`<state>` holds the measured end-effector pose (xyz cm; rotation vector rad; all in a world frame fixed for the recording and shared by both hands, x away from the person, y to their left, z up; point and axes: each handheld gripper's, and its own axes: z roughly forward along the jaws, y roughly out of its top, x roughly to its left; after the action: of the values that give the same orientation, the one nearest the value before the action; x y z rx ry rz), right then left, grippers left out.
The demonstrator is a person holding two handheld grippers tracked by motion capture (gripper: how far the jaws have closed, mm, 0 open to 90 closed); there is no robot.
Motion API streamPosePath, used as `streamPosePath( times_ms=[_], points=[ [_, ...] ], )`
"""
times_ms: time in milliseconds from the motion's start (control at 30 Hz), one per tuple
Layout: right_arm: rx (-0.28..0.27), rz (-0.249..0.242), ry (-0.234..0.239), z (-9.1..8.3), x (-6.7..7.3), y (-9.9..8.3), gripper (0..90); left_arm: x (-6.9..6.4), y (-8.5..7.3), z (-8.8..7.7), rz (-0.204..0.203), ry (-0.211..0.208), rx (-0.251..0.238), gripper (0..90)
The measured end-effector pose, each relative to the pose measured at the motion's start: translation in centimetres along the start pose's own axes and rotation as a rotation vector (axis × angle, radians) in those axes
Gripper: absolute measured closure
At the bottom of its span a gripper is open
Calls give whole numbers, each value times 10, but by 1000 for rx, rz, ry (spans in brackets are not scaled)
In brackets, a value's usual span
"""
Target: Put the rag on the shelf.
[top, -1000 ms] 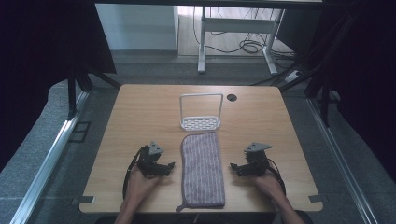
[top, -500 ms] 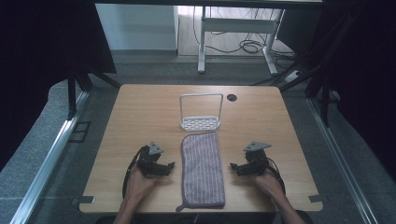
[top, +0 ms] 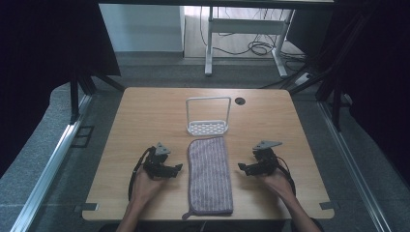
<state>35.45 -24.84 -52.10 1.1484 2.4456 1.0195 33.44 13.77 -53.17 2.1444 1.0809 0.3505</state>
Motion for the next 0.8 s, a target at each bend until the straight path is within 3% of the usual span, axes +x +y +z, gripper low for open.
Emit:
streamPosePath(
  times_ms=[267,500,700,733,800],
  points=[
    [-10,1,1,3,-3,22,153,3,24,6,9,-31,-27,239],
    [-16,-8,14,17,-1,46,223,5,46,17,46,-33,-24,260],
    [-21,-27,23,36,8,65,318,9,59,29,52,-53,-37,391],
    [-19,-25,39,43,11,70,378,9,60,31,56,-55,-34,417],
    [-13,-29,39,46,12,72,390,9,64,37,61,-56,-35,424]
  ],
)
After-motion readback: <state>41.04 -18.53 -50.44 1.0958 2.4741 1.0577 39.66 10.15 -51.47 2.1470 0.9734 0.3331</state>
